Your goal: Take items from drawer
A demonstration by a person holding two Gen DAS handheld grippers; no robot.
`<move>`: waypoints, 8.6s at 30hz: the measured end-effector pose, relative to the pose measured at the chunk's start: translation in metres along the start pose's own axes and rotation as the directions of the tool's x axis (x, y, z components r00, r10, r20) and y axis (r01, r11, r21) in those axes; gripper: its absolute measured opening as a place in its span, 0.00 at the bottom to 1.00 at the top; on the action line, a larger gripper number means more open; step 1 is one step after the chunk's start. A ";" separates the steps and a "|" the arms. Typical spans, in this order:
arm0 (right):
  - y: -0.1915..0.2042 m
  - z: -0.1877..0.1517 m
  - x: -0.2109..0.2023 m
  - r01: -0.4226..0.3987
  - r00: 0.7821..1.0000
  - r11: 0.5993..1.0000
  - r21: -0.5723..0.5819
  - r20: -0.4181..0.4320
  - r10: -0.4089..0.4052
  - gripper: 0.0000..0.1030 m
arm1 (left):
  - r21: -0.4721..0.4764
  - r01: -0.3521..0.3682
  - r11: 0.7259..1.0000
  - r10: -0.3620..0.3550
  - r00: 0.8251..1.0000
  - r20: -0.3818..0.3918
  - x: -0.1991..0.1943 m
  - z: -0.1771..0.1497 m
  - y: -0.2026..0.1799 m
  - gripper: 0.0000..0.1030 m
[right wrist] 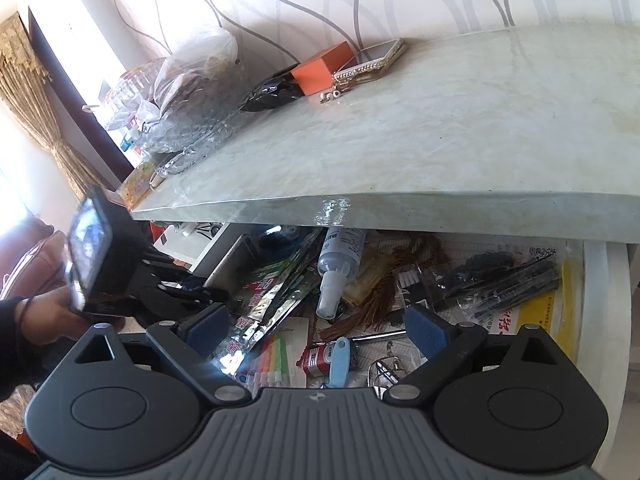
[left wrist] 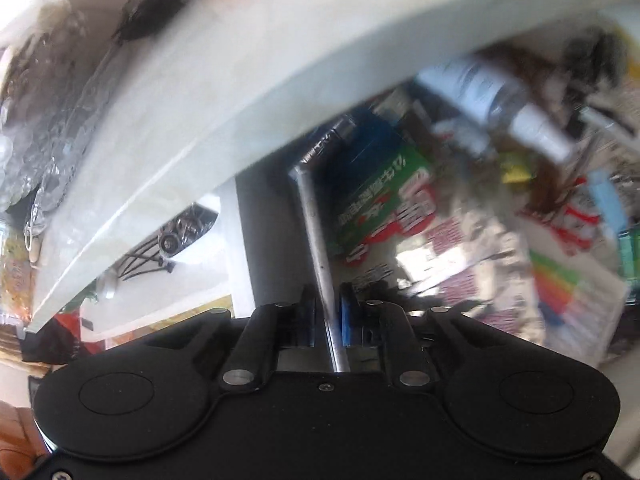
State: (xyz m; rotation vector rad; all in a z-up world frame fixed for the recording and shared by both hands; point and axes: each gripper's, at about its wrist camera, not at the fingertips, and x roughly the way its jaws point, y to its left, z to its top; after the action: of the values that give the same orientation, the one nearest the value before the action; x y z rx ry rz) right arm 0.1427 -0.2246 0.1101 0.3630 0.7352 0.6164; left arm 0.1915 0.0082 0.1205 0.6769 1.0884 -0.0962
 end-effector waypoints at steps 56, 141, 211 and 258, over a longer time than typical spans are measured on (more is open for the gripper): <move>-0.002 -0.002 -0.010 0.006 0.998 1.000 0.008 0.055 -0.006 0.95 | -0.080 0.504 0.860 -0.500 0.864 0.062 -0.006 0.001 0.011 0.63; -0.011 0.000 -0.016 -0.072 0.996 0.996 0.051 0.063 0.069 0.96 | 0.358 0.115 0.927 -0.284 0.838 0.466 -0.081 0.018 -0.024 0.78; -0.010 -0.008 -0.040 -0.087 0.973 0.996 0.036 0.219 0.077 0.96 | 0.002 0.416 0.909 -0.280 0.610 0.741 -0.072 0.263 0.048 0.15; 0.016 -0.019 -0.048 -0.205 0.957 0.962 -0.181 0.171 0.236 0.96 | 0.035 0.510 0.860 -0.414 0.655 0.632 -0.090 0.068 0.019 0.78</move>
State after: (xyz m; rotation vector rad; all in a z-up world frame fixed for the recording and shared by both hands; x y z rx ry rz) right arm 0.0950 -0.2414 0.1295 0.3513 0.4595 0.8350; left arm 0.2087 -0.0361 0.2242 0.1733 0.5807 -0.6433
